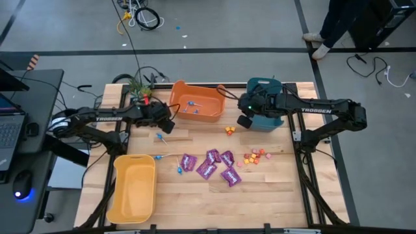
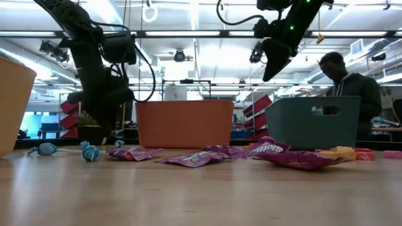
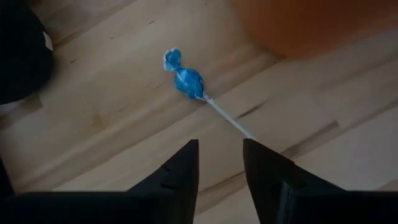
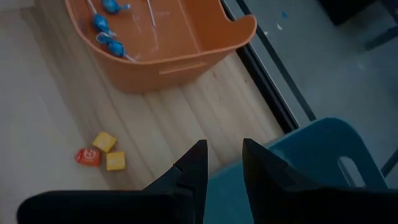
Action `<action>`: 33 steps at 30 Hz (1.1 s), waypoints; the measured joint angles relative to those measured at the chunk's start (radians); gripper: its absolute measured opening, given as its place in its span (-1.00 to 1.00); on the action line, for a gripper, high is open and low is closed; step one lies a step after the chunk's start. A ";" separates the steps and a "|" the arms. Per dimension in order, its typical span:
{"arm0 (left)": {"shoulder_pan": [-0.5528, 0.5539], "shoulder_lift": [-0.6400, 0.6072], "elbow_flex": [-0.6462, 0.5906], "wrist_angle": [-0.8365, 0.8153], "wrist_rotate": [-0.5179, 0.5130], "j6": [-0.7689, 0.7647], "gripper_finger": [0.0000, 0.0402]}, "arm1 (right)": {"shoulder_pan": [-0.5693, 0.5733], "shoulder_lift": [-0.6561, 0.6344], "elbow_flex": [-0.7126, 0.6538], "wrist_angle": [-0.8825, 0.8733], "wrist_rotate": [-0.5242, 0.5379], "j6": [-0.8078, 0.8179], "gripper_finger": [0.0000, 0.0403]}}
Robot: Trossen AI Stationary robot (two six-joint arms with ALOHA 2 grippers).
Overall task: Sort candy
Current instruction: Put the blue candy into the orange bin
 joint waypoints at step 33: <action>0.000 0.000 -0.135 0.270 -0.093 -0.109 -0.31 | 0.001 0.000 0.000 0.016 0.000 0.012 -0.57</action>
